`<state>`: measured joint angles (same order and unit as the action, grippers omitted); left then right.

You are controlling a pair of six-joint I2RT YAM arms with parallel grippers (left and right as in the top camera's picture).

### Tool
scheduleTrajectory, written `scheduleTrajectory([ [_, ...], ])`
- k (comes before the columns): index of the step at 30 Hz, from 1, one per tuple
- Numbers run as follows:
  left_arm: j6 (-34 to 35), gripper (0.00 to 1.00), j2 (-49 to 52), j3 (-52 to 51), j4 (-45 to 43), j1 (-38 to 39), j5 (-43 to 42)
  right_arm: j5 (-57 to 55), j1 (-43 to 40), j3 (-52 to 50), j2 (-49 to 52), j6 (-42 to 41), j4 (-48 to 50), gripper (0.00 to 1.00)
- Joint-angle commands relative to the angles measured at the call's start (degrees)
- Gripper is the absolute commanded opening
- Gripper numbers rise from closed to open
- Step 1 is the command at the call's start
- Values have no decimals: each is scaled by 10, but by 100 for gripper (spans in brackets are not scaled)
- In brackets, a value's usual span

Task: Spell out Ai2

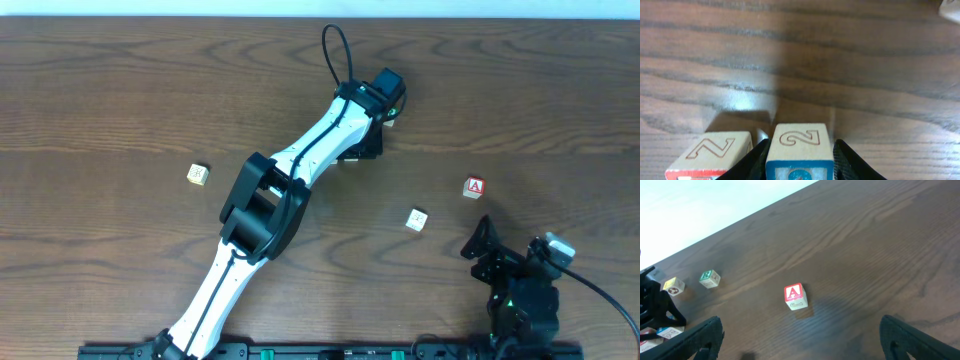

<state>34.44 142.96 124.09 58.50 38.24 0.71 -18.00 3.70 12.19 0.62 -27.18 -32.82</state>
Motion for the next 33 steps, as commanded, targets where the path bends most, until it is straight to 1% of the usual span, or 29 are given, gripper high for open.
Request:
scheduleTrajectory([
  [1,-11,40,10,-3,-5,-7,19,-4,-4,12,-2,2,-2,99],
  [5,-13,43,10,-3,-21,-14,21,-4,-4,12,-2,2,-3,99],
  [8,-13,43,10,-3,-31,-20,23,-4,-4,12,-2,2,-7,99],
  [13,-47,44,10,2,-66,-34,22,-4,-4,12,-2,2,-10,99],
  [18,-64,46,10,56,-64,-49,12,-4,-4,12,-1,2,-11,99],
  [22,-75,47,9,137,-47,-61,-16,16,-4,12,19,-16,-4,99],
  [24,-89,47,5,192,-25,-65,-11,34,-4,12,44,-16,26,99],
  [28,-90,48,-12,304,42,-94,-1,91,-4,17,126,-20,111,99],
  [30,-90,48,-30,346,83,-124,-2,122,-4,40,202,-66,118,99],
  [33,-90,49,-49,378,126,-162,-2,159,-4,92,314,-71,108,99],
])
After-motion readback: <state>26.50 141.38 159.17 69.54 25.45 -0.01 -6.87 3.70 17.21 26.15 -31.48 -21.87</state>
